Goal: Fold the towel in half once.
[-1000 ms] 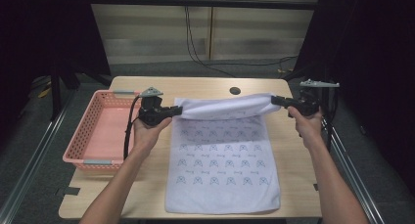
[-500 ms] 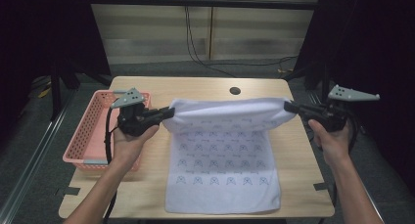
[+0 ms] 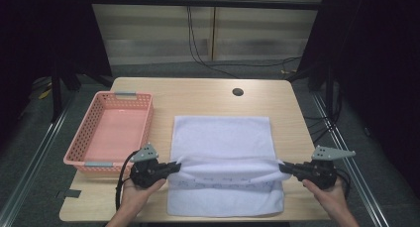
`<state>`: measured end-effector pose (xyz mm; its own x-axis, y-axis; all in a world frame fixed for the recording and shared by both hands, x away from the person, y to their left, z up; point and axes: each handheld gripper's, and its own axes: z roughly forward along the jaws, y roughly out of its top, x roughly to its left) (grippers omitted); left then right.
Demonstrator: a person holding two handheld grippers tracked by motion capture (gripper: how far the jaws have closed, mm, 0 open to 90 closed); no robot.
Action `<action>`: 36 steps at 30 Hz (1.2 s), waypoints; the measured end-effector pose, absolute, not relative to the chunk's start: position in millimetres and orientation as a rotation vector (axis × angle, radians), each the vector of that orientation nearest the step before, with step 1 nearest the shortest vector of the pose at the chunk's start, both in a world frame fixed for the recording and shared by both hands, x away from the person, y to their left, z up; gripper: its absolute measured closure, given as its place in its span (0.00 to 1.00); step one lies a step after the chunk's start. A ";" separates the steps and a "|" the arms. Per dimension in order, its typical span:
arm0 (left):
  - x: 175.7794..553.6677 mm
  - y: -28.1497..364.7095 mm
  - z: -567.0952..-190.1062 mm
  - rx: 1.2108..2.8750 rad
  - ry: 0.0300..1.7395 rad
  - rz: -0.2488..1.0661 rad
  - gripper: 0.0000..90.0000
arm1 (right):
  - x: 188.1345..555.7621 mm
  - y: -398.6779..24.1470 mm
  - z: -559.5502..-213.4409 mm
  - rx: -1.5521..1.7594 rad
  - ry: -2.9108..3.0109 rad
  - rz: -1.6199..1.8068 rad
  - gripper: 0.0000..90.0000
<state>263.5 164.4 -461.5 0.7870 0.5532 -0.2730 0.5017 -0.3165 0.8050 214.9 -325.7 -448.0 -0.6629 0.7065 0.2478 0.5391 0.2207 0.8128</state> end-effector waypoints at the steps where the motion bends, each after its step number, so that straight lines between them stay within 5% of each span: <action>1: 260.0 165.3 -464.3 1.966 0.789 0.040 0.95 | 212.7 -325.5 -451.3 1.192 2.326 1.424 0.96; 14: 218.4 169.6 -468.0 2.187 0.619 -0.126 0.88 | 154.1 -320.7 -458.8 1.062 2.611 1.243 0.80; 21: 208.7 185.6 -458.6 2.142 0.596 -0.157 0.85 | 137.5 -322.1 -454.0 1.052 2.584 1.325 0.73; 24: 209.4 196.3 -459.8 2.116 0.657 -0.144 0.77 | 141.9 -323.2 -454.3 1.091 2.544 1.323 0.73; 36: 275.5 168.7 -476.7 2.057 0.829 -0.046 0.73 | 215.5 -312.6 -467.3 1.214 2.429 1.263 0.67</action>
